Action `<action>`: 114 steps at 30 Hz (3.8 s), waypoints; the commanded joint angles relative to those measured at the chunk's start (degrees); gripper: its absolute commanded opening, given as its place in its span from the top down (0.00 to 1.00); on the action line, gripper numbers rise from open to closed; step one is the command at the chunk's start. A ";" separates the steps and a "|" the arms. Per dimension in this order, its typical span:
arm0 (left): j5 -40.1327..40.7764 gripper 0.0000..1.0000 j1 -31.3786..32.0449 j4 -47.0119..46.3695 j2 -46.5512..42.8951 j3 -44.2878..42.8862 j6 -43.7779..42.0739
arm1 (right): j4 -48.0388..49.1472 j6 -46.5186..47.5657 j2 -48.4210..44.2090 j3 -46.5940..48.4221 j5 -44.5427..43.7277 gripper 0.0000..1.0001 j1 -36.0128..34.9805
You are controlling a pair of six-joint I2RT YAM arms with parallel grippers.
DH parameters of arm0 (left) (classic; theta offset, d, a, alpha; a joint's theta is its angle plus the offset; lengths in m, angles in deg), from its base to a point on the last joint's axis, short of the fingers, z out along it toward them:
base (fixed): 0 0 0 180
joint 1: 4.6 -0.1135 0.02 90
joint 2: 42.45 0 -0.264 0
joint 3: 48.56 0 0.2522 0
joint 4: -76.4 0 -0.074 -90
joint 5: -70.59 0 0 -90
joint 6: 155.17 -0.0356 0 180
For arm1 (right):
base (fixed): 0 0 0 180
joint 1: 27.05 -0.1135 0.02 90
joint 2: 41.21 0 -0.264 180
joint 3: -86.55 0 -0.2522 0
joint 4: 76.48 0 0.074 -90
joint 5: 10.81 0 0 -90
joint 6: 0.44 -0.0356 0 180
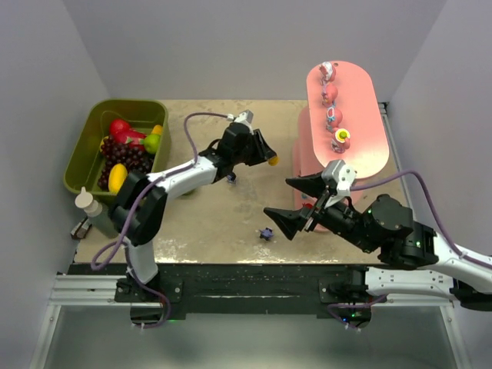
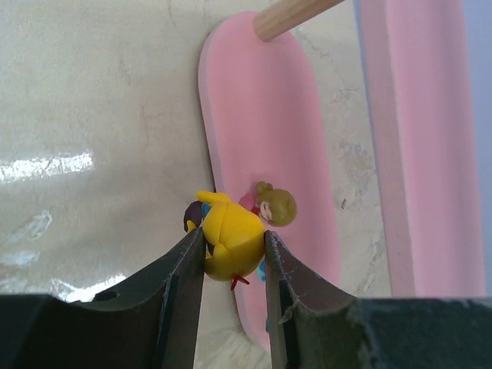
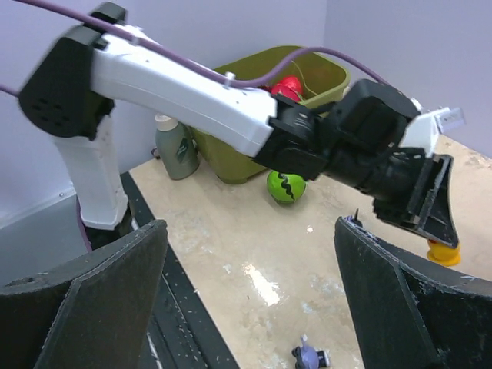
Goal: Place and organize the plastic toys onto the shelf
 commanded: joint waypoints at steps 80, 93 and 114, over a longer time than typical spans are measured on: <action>5.66 0.72 6.17 14.03 36.40 -47.32 -4.62 | 3.62 1.98 -8.34 -4.29 -5.69 0.07 -0.26; 6.03 0.52 6.52 14.30 37.01 -48.46 -4.97 | 3.97 2.34 -8.25 -4.65 -5.68 0.07 -0.26; 3.58 0.40 6.69 7.53 33.32 -43.37 -2.78 | 3.71 2.60 -8.16 -4.21 -5.95 0.07 -0.09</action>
